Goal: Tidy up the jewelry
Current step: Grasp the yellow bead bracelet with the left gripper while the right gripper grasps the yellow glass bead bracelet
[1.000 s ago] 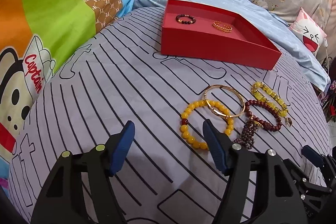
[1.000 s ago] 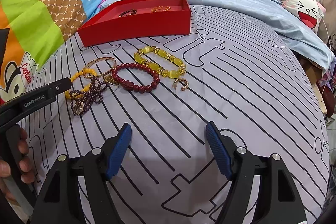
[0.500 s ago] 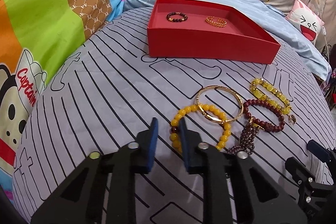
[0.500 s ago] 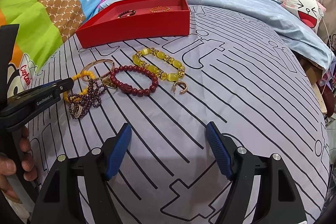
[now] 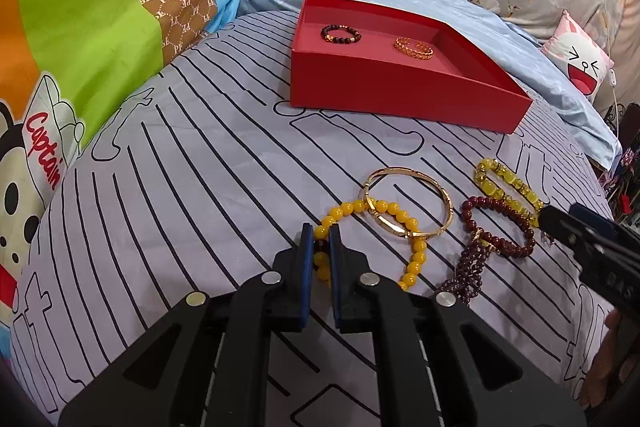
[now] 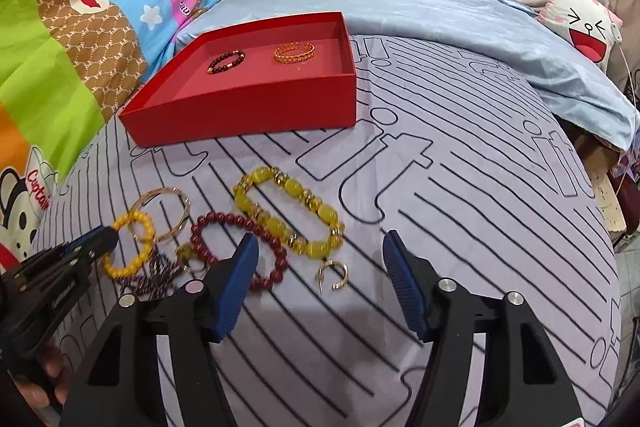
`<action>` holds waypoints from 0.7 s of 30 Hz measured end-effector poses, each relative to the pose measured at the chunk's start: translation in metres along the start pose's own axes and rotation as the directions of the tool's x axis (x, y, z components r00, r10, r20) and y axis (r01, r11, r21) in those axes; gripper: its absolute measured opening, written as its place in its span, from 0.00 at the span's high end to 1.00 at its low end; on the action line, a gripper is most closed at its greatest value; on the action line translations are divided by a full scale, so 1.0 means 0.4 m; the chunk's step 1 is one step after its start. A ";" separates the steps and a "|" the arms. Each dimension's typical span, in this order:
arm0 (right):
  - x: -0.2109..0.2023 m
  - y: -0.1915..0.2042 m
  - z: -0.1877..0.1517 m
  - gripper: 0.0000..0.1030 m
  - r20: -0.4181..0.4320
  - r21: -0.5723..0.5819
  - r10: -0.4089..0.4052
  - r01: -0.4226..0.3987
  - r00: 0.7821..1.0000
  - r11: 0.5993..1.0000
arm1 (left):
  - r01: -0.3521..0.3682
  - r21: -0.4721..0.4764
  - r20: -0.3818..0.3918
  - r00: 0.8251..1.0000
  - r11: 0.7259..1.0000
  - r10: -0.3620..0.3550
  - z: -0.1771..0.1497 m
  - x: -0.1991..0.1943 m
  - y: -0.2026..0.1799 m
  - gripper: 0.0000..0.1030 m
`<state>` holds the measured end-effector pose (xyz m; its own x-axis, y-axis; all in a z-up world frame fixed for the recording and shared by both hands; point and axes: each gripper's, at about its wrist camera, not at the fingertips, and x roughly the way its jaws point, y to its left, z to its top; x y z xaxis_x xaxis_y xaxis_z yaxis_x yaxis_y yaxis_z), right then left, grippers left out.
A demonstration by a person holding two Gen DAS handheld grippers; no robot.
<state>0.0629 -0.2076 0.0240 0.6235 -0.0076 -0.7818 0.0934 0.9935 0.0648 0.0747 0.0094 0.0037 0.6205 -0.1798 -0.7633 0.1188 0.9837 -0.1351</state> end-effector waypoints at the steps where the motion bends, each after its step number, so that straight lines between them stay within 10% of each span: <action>1: 0.006 0.000 0.003 0.44 0.000 -0.001 -0.001 0.001 1.000 1.000 | 0.001 -0.001 0.000 1.000 1.000 -0.001 0.000 0.000 0.002 0.92; 21: 0.077 0.013 0.029 0.67 -0.008 -0.014 -0.027 0.027 1.000 1.000 | -0.003 0.005 -0.001 1.000 1.000 0.003 -0.002 0.002 -0.004 0.93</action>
<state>0.0917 -0.2040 0.0075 0.6145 -0.0337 -0.7882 0.0994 0.9944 0.0349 0.0744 0.0078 0.0028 0.6198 -0.1770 -0.7645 0.1205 0.9841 -0.1301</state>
